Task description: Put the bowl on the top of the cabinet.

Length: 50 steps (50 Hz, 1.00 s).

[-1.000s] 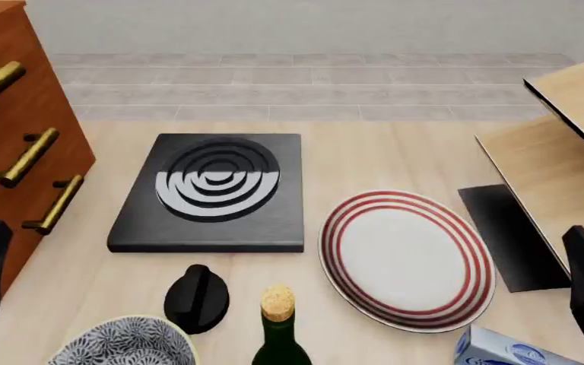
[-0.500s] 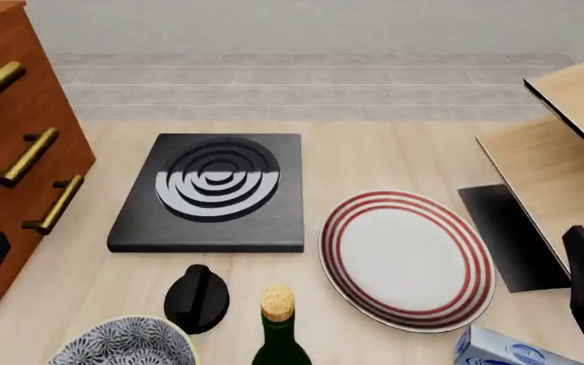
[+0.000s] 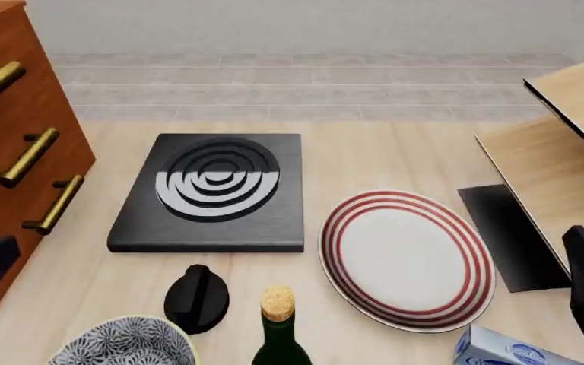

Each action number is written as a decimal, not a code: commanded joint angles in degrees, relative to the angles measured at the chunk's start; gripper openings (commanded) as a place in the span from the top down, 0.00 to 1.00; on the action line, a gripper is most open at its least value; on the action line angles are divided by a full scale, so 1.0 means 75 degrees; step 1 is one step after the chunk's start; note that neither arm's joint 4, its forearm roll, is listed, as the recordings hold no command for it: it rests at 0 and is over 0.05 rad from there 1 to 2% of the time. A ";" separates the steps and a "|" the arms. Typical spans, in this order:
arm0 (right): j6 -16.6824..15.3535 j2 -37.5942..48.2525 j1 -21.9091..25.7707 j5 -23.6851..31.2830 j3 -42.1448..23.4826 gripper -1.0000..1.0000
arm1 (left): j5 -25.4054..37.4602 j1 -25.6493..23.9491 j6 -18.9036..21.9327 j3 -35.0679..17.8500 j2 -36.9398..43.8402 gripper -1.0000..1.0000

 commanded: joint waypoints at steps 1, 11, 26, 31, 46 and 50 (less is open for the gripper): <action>-0.0001 -0.0002 -0.0001 0.0000 0.0000 0.00 | 0.0516 -0.0254 -0.0118 -0.0188 0.0178 0.00; 0.0001 0.0001 0.0000 0.0000 0.0000 0.00 | 0.0670 -0.0360 -0.0287 -0.0145 0.0393 0.00; -0.0003 -0.0004 0.0000 -0.0001 0.0000 0.00 | 0.0916 -0.0619 -0.0385 -0.0102 0.0515 0.00; 0.0003 -0.0002 0.0000 0.0000 0.0000 0.00 | 0.0996 -0.0493 -0.0410 -0.0069 0.0637 0.00; 0.0000 0.0000 0.0000 0.0000 0.0000 0.00 | 0.1472 -0.0518 -0.0423 0.0019 0.0775 0.00; 0.0002 -0.0001 -0.0001 0.0000 0.0000 0.00 | 0.1425 -0.0445 -0.0413 -0.0008 0.0877 0.00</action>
